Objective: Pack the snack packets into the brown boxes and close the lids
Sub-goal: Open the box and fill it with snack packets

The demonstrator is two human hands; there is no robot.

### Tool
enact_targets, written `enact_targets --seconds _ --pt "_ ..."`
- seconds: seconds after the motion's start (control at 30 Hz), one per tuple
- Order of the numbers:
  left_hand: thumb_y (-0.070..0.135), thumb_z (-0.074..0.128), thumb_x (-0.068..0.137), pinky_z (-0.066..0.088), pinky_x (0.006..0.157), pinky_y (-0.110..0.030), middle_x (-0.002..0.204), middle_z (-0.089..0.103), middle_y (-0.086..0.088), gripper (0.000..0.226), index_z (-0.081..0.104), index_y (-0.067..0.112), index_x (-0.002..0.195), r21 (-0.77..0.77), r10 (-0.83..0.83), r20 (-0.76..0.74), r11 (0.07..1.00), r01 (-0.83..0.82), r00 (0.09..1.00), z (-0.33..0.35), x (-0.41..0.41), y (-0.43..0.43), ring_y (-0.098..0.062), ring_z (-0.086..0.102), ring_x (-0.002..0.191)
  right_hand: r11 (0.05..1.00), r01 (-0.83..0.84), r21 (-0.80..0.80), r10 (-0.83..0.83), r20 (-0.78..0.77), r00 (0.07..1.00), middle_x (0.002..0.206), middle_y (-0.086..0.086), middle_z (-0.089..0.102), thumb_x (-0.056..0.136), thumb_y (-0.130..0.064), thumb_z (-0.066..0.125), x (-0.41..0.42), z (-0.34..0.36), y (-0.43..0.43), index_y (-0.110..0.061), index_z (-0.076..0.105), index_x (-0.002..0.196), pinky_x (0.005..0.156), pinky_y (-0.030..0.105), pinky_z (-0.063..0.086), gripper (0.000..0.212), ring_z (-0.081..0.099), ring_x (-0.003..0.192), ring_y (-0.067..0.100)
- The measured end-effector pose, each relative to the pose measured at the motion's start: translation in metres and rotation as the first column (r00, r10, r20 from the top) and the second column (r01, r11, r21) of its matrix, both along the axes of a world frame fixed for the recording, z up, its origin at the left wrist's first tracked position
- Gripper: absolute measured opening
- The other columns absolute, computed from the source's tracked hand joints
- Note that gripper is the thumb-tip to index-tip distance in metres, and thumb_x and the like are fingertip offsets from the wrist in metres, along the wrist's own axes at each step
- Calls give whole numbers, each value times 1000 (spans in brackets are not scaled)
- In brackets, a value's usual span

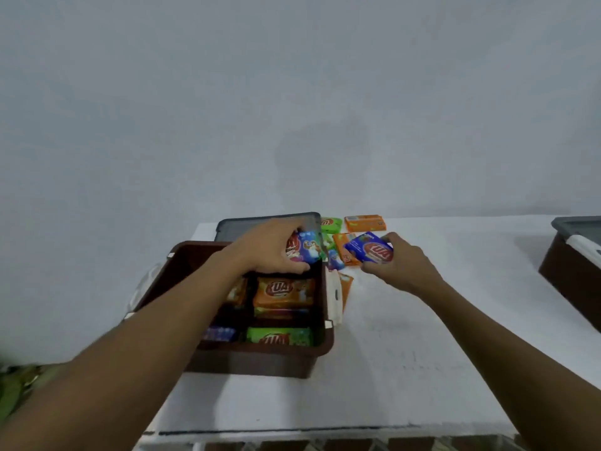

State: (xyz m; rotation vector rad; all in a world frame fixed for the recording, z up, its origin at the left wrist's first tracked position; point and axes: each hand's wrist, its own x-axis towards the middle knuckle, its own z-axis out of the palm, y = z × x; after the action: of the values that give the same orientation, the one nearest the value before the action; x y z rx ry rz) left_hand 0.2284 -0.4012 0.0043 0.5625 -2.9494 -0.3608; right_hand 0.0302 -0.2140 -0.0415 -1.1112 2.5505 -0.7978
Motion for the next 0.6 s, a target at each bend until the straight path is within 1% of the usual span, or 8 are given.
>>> enact_targets --seconds 0.1,0.17,0.23,0.27,0.33,0.4,0.47,0.6 --pt "51 79 70 51 80 -31 111 59 3 61 48 25 116 85 2 43 996 -5 999 1 51 -23 -13 57 93 987 -115 -112 121 49 991 112 -2 58 69 -47 82 43 26 -21 -24 43 131 66 27 55 77 62 88 13" --pt "58 78 66 53 75 -30 103 62 9 58 49 29 108 157 -13 92 988 -2 996 -1 79 -34 -8 61 86 966 -248 -76 249 6 968 115 -4 55 70 -39 83 71 44 -31 -24 43 131 67 21 51 75 59 90 10" --pt "69 67 68 54 74 -33 95 64 10 51 52 31 99 188 -41 183 982 6 982 -8 99 -43 -8 62 82 909 -408 85 413 -54 909 119 -4 54 71 -38 83 99 58 -40 -25 43 132 77 23 52 74 56 97 11" --pt "69 61 73 53 74 -35 93 64 8 46 55 30 96 194 -60 245 981 12 968 -13 109 -46 -10 62 82 852 -481 207 503 -64 862 119 -5 54 72 -38 82 115 61 -46 -26 43 131 81 25 52 72 55 100 12" --pt "55 60 86 52 76 -37 94 65 3 32 58 25 97 213 -98 342 977 24 935 -25 120 -50 -16 63 83 691 -560 456 653 -64 754 121 -4 54 74 -40 80 138 58 -54 -28 44 130 87 31 51 68 54 104 15" --pt "41 62 91 49 72 -35 93 64 0 23 60 19 99 188 -135 374 980 68 918 -36 127 -52 -18 60 81 566 -533 628 734 -91 673 123 1 56 80 -36 74 154 43 -59 -27 46 133 92 38 50 60 54 108 21" --pt "37 62 92 47 71 -31 95 62 2 20 63 20 103 124 -176 376 983 139 910 -40 131 -53 -13 55 81 517 -468 717 771 -152 618 125 3 58 88 -35 64 161 28 -59 -27 49 135 94 40 48 49 55 111 24" --pt "37 60 92 52 81 -33 104 61 4 19 68 30 108 33 -148 406 988 148 902 -45 135 -56 -11 55 90 561 -462 687 762 -211 612 115 -2 65 96 -54 42 161 20 -63 -30 57 127 83 35 50 42 59 99 17"
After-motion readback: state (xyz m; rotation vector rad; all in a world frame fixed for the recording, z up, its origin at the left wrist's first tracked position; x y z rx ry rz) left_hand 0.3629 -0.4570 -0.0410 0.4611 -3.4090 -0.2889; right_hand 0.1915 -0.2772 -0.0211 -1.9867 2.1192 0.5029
